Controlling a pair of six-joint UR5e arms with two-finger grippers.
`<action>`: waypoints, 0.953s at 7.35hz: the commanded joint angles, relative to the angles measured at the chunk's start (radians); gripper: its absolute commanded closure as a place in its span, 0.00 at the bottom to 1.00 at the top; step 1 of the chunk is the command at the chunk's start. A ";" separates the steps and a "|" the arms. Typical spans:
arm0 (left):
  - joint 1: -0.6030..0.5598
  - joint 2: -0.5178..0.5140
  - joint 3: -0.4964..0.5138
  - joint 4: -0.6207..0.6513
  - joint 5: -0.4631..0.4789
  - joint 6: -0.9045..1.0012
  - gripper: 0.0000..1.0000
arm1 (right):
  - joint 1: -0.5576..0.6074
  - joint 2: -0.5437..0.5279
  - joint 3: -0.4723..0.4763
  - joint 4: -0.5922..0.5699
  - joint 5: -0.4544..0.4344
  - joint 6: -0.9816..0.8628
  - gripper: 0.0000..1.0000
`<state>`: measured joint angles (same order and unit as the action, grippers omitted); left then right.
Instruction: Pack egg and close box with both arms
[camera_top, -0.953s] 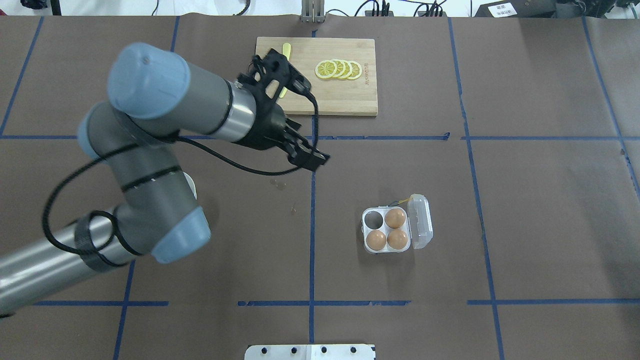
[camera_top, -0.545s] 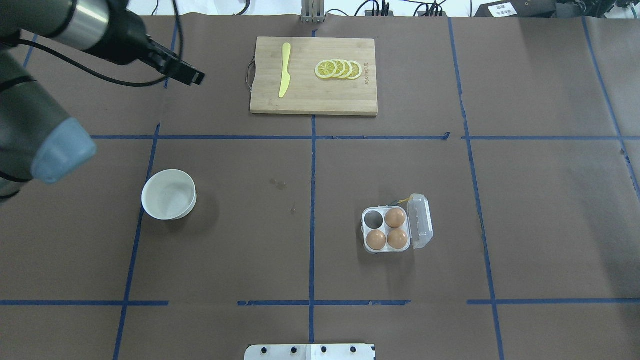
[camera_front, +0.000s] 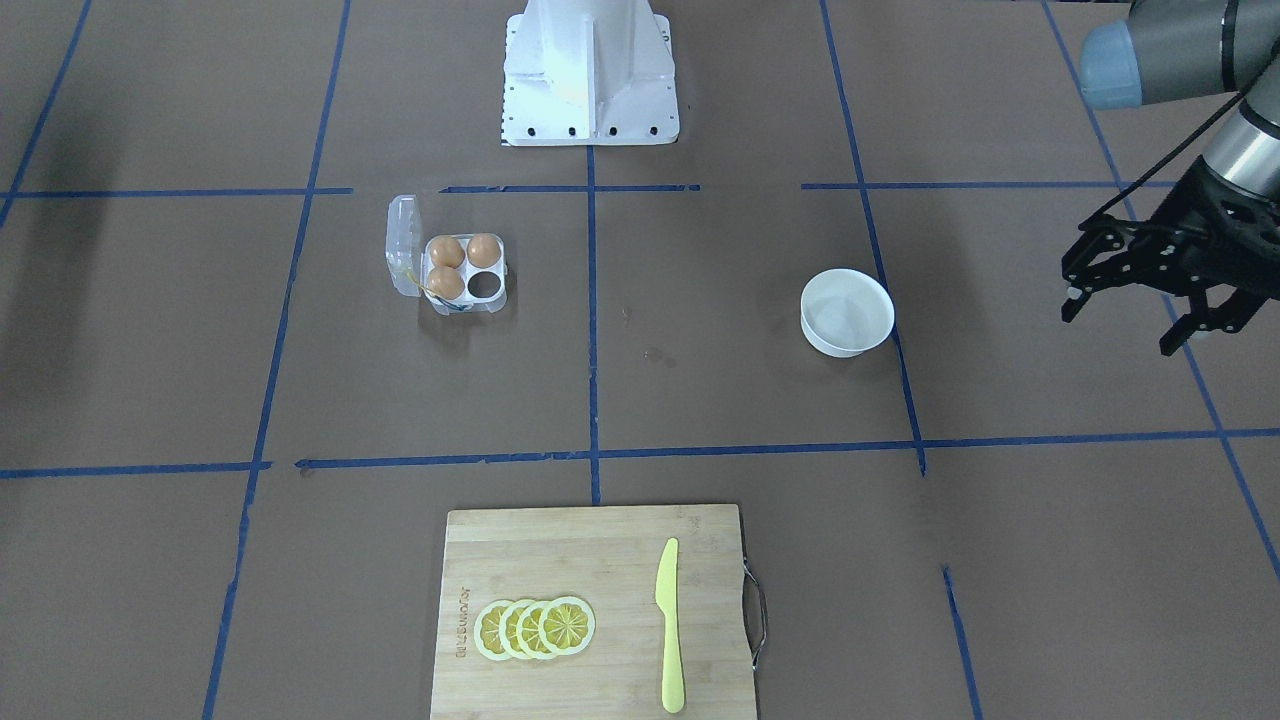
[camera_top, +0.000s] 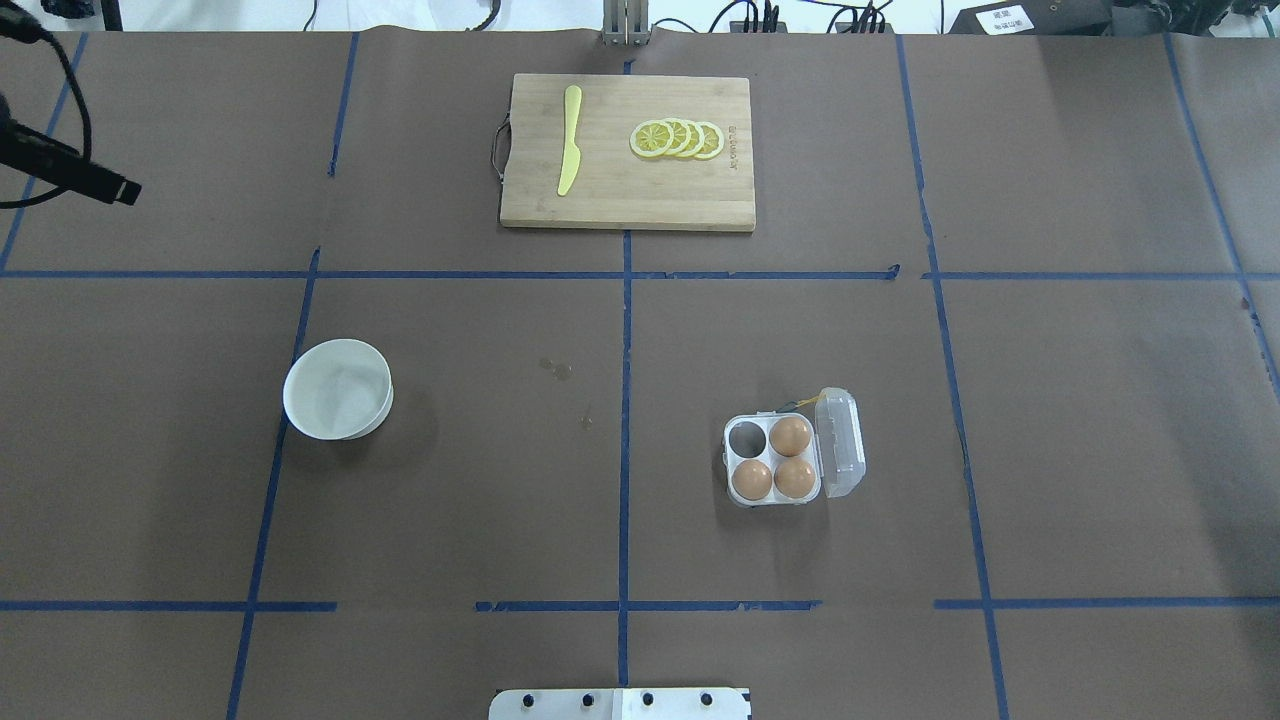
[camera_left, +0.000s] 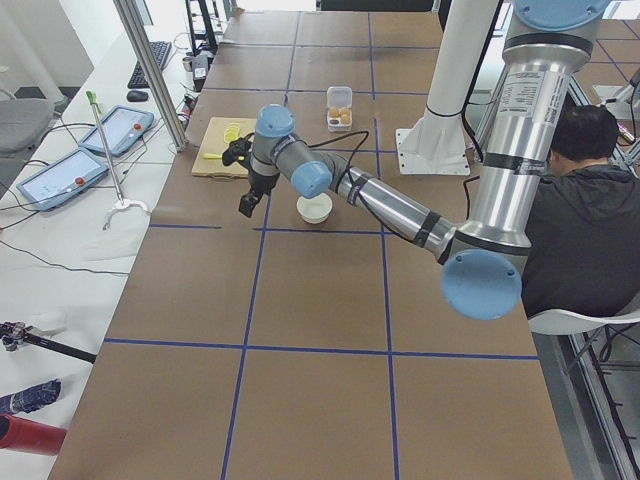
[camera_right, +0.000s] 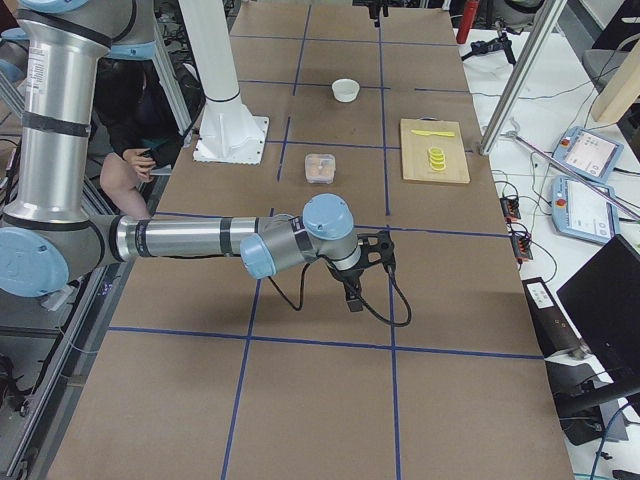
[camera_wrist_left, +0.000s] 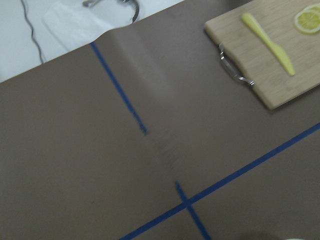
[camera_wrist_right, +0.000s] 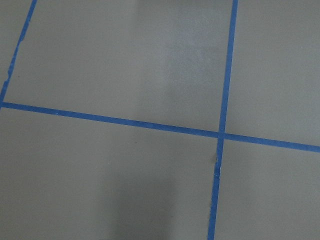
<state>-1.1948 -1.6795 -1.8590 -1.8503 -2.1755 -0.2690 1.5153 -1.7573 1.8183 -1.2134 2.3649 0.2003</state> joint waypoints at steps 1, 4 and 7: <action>-0.080 0.113 0.125 0.060 -0.004 0.161 0.00 | -0.001 0.004 -0.002 0.000 -0.001 0.001 0.00; -0.421 0.113 0.156 0.444 -0.062 0.538 0.00 | -0.024 0.012 0.009 -0.003 0.013 0.058 0.00; -0.529 0.136 0.159 0.450 -0.170 0.530 0.00 | -0.232 0.016 0.123 -0.003 0.008 0.276 0.00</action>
<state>-1.6929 -1.5499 -1.6998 -1.4056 -2.3122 0.2593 1.3682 -1.7424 1.8862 -1.2164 2.3702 0.3906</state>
